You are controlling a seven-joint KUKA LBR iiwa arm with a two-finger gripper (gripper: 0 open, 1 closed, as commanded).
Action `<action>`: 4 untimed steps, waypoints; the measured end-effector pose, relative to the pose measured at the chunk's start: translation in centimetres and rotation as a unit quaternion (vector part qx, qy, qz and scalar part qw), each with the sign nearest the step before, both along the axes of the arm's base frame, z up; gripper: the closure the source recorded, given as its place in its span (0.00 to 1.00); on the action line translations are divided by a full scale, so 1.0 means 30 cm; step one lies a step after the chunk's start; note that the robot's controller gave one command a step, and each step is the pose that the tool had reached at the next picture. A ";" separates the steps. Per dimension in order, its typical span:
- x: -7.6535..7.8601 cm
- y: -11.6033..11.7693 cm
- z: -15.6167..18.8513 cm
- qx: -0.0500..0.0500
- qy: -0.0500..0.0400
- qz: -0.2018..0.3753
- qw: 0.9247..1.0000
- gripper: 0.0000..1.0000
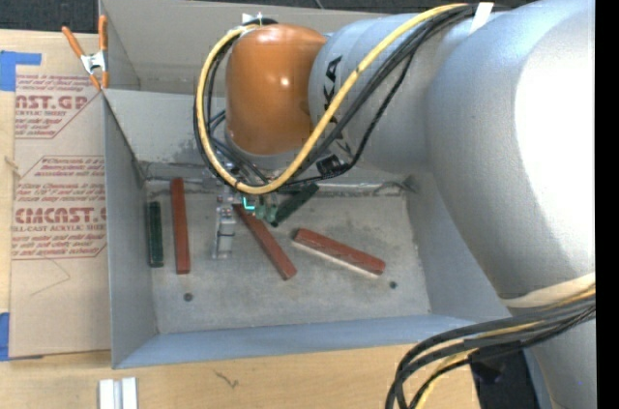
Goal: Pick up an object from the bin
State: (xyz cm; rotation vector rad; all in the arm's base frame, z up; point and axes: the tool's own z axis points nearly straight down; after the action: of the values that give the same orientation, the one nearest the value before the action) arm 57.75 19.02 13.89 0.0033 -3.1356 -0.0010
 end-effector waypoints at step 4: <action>-0.005 -0.304 -0.225 0.001 -0.004 -0.078 0.997 1.00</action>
Offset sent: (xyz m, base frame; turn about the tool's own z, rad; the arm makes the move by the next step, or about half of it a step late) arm 0.0079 -0.0702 -0.0511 0.0474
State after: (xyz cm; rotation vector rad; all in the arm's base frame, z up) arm 57.60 9.90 7.15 -0.2423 -3.1341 -0.0045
